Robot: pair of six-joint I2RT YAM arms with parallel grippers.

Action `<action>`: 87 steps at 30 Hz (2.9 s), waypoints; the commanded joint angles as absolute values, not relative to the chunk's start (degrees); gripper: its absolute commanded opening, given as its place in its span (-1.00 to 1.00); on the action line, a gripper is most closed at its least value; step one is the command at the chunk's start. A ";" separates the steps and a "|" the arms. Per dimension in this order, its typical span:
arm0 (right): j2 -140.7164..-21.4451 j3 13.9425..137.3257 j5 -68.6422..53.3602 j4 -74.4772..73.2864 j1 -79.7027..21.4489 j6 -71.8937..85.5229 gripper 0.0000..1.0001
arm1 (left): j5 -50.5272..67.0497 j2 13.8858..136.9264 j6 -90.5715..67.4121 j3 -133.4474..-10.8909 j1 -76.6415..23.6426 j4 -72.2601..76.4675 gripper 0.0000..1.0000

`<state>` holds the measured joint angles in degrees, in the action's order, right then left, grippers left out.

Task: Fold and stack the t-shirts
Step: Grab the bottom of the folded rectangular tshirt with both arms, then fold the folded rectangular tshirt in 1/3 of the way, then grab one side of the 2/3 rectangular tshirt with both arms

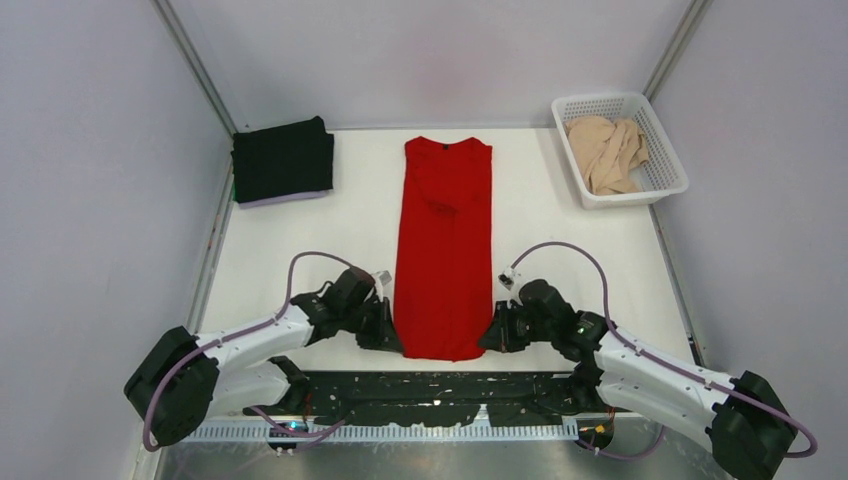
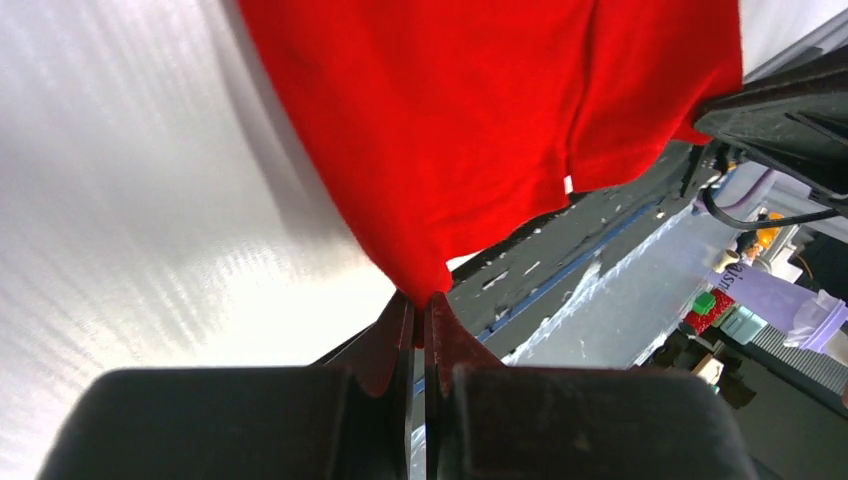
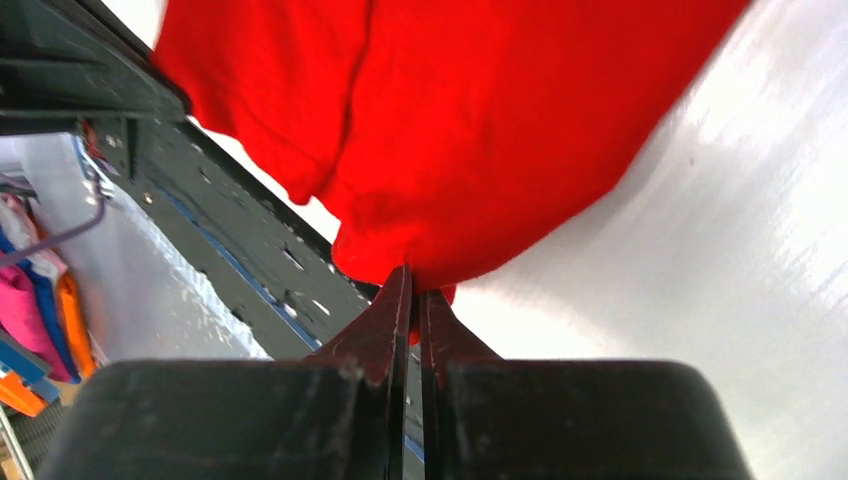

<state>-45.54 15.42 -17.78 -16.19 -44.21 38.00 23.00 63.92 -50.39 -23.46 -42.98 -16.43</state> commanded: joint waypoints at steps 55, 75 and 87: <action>-99.93 58.32 -11.91 14.63 -13.47 40.40 0.01 | 24.86 120.01 -38.49 -96.91 -17.97 -24.19 0.24; -75.79 33.10 -13.13 1.70 -18.63 30.19 0.91 | 21.39 89.95 -37.27 -54.49 -19.32 -17.74 0.99; -77.86 30.71 -12.16 3.44 -21.92 32.55 0.58 | 19.58 96.63 -38.57 -54.78 -21.44 -18.09 0.24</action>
<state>-76.75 30.37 -12.69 1.54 -21.10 31.88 20.43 95.04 -38.57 -53.17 -20.23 -19.77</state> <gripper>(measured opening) 0.835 0.684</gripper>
